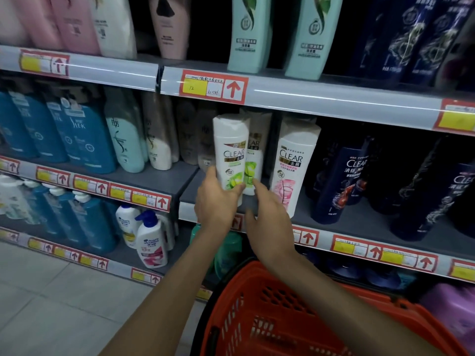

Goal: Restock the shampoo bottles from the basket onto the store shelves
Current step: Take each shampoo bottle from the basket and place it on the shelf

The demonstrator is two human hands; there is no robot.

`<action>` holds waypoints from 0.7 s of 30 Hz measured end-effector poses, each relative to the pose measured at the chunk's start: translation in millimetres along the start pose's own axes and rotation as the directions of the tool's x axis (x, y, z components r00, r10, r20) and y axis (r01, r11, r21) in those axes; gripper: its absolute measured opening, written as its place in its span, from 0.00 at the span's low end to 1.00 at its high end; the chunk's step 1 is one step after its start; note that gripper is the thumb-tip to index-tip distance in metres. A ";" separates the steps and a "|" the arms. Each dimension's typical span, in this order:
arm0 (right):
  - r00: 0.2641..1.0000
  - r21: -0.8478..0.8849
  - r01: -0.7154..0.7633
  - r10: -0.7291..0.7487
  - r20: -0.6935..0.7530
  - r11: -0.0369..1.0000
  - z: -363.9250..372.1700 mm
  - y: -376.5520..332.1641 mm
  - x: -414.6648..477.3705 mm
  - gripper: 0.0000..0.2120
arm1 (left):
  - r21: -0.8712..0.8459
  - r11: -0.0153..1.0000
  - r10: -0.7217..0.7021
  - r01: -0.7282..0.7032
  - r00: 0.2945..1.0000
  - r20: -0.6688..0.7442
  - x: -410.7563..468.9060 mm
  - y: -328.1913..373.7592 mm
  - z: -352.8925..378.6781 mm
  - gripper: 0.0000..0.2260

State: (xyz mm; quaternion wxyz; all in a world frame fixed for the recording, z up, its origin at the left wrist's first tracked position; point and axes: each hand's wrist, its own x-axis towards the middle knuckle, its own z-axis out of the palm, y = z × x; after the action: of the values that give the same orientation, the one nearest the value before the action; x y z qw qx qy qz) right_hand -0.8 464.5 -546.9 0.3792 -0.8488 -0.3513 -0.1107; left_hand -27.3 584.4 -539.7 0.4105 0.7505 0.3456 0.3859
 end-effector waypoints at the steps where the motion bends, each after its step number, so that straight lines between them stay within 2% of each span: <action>1: 1.000 -0.018 -0.013 0.013 -0.020 1.000 4.2 -4.6 3.5 0.27 | -0.021 1.000 -0.007 0.006 1.000 -0.022 1.9 -3.3 -4.2 0.21; 5: 0.984 -0.054 -0.146 0.140 -0.108 0.988 23.9 -16.9 24.0 0.31 | -0.057 0.998 -0.020 0.017 0.998 -0.055 7.2 -11.3 -20.3 0.21; 10: 0.910 0.036 -0.369 0.369 -0.189 0.929 47.2 -21.9 58.3 0.37 | -0.124 0.992 -0.005 -0.002 0.999 -0.051 10.1 -15.3 -36.7 0.21; 13: 0.868 0.122 -0.452 0.467 -0.171 0.884 52.3 -23.1 77.2 0.35 | -0.155 0.988 0.022 -0.029 0.999 -0.043 15.8 -15.6 -51.2 0.21; 16: 0.848 0.196 -0.461 0.495 -0.190 0.865 53.8 -22.2 83.4 0.30 | -0.161 0.986 0.027 -0.034 0.999 -0.041 19.7 -20.7 -64.6 0.22; 21: 0.889 0.262 -0.372 0.423 -0.175 0.890 64.8 -26.2 78.6 0.26 | -0.183 0.983 0.002 -0.009 0.999 -0.040 18.2 -32.1 -74.5 0.22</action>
State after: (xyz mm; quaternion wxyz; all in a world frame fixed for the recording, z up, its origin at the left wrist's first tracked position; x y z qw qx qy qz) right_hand 33.5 563.8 -540.9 0.5238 -0.8369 -0.1336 -0.0866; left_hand -89.7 639.2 -535.4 0.4697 0.7027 0.3148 0.4319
